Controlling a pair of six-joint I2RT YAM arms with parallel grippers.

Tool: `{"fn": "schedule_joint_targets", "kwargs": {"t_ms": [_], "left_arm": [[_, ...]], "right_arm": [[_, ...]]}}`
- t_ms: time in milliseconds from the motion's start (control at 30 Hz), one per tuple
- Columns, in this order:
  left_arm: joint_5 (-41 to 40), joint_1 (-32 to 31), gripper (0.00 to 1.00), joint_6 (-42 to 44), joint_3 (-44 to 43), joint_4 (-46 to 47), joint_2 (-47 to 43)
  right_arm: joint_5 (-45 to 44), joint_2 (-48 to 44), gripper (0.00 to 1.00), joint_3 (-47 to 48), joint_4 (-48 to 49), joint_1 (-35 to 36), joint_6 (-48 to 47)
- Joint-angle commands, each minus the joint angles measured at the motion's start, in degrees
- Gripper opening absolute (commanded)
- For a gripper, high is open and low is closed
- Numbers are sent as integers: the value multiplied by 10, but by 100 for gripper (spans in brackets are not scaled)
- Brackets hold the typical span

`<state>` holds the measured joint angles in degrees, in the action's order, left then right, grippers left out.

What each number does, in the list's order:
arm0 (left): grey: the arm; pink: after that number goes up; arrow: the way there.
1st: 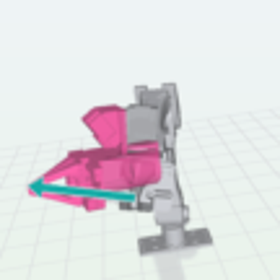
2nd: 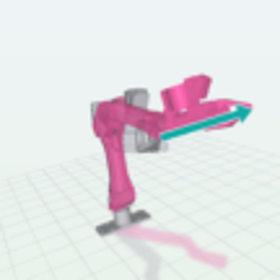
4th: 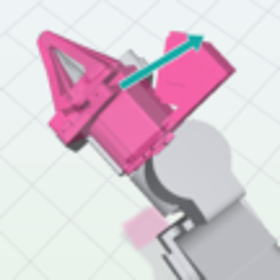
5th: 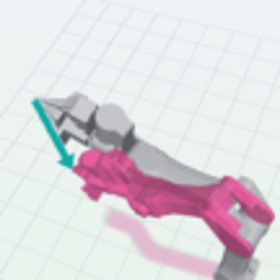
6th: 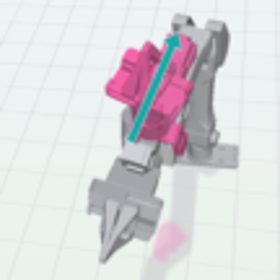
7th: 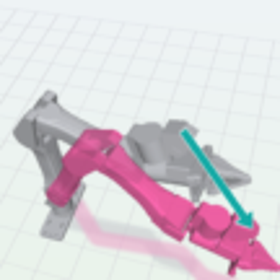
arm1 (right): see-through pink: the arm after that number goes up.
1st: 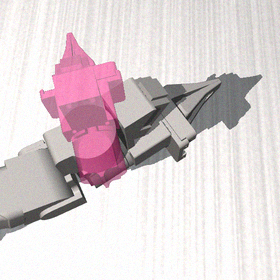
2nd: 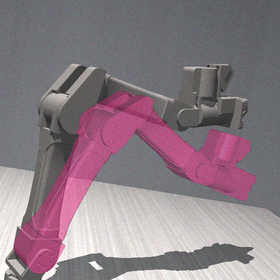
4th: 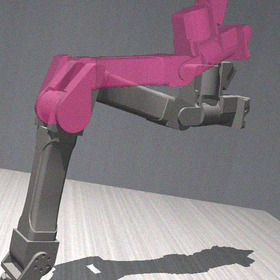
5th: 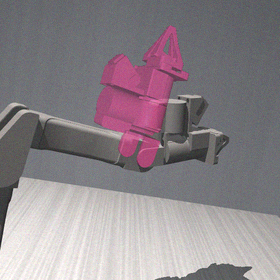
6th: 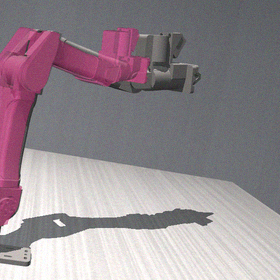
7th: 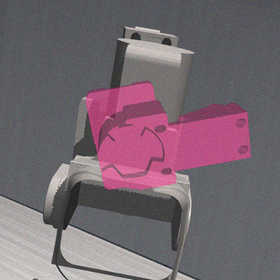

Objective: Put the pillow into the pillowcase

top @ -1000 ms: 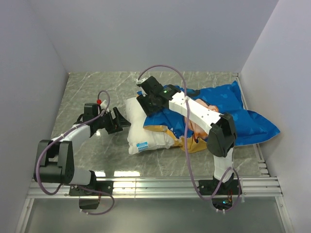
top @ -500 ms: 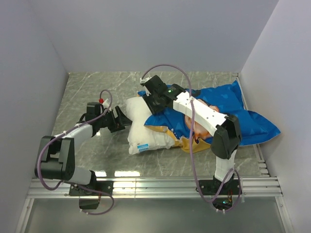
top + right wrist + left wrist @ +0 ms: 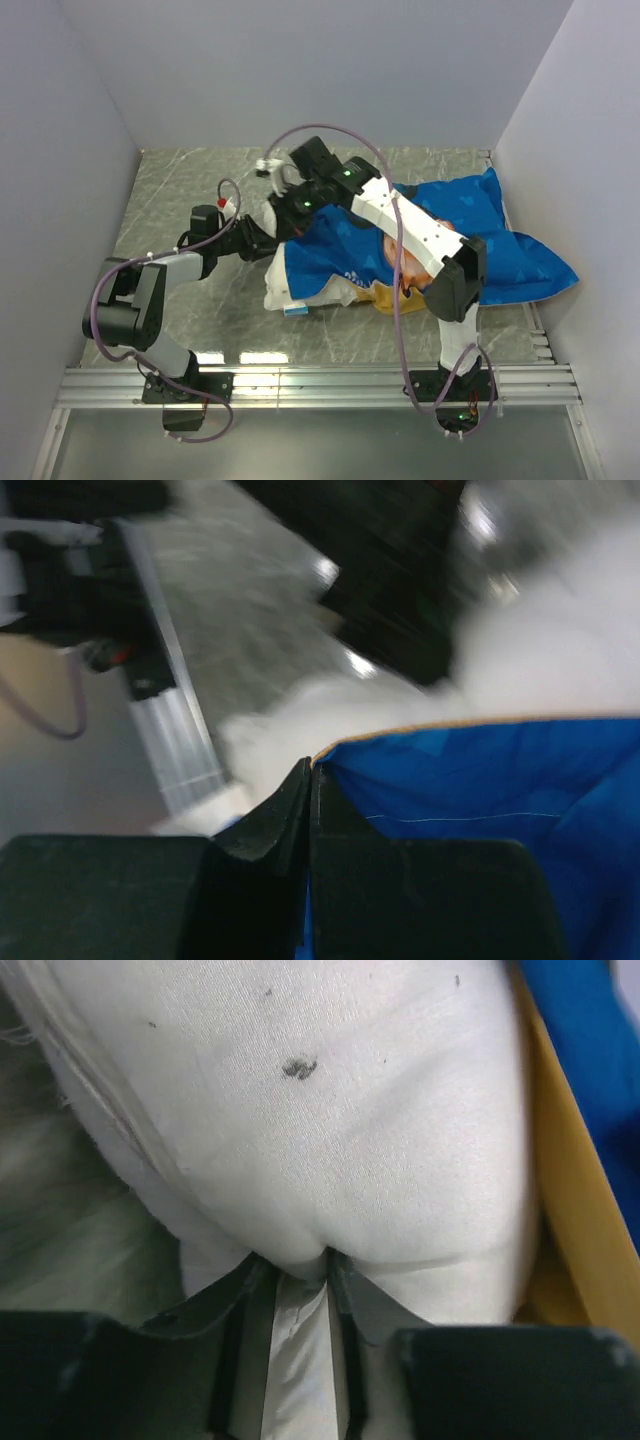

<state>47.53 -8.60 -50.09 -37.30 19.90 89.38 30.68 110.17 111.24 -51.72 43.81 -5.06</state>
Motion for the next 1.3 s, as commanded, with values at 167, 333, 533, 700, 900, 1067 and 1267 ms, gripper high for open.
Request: {"fn": "schedule_joint_targets", "kwargs": {"t_ms": [167,333,533,700,900,1067,1267], "left_arm": [[22,-47,6,-207,-13,224,4],[17,-33,1,-220,-7,220,1],[6,-23,1,-272,5,288,27],[46,-10,25,-205,-45,204,28],[73,134,54,69,-104,-128,-24],[30,207,61,283,-231,-303,-1],[8,179,82,269,-349,-299,65]], "right_arm": [[275,125,0,298,-194,148,-170],[320,37,0,90,-182,174,-248],[278,-54,0,-59,-128,222,-268],[195,-48,28,-59,-82,233,-207],[126,-116,70,-23,14,80,-51],[0,-213,70,-111,93,-50,27],[-240,-293,69,-225,123,-201,-19]]}}
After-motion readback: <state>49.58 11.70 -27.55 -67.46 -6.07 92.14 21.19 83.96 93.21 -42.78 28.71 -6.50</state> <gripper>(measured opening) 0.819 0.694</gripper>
